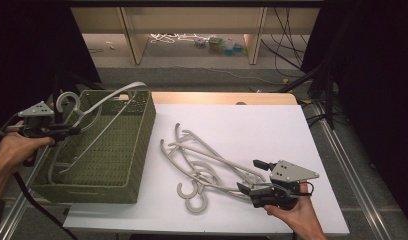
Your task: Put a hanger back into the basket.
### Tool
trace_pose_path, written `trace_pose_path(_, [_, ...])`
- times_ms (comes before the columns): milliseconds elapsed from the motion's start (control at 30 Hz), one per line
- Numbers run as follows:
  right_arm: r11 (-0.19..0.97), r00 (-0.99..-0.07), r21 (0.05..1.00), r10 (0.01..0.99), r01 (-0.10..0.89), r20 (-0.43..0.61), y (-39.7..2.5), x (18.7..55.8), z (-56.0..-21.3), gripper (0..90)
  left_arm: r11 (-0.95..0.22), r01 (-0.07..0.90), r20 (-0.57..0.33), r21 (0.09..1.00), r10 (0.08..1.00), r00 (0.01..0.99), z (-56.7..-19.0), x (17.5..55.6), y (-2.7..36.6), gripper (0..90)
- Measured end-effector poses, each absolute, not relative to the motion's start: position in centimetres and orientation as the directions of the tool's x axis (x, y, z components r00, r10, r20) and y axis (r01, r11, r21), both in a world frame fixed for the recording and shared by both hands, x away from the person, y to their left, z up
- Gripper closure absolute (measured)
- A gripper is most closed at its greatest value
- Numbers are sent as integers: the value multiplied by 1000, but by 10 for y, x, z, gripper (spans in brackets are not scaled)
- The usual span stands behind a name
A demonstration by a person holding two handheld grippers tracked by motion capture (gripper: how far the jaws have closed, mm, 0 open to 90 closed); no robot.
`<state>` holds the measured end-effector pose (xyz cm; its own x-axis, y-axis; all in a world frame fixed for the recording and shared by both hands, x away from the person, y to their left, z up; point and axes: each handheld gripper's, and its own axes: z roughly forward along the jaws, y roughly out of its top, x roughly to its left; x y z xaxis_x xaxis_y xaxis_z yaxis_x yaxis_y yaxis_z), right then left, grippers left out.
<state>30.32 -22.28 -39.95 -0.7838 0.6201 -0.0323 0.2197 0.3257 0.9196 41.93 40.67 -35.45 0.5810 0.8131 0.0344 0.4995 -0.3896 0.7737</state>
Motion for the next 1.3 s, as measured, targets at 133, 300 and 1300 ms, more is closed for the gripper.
trace_pose_path(133, [329, -786, 918, 617, 221, -32, -223, 304, -400, 164, -390, 510, 26, 767, 813, 581, -360, 420, 408, 796])
trace_pose_path(300, [324, -783, 921, 621, 215, -35, -223, 303, -400, 163, -450, 535, 44, 715, 792, 608, -365, 424, 406, 796])
trace_pose_path(1300, [325, -786, 918, 617, 227, -24, -224, 302, -399, 165, -282, 720, -11, 634, 928, 373, -406, 445, 403, 732])
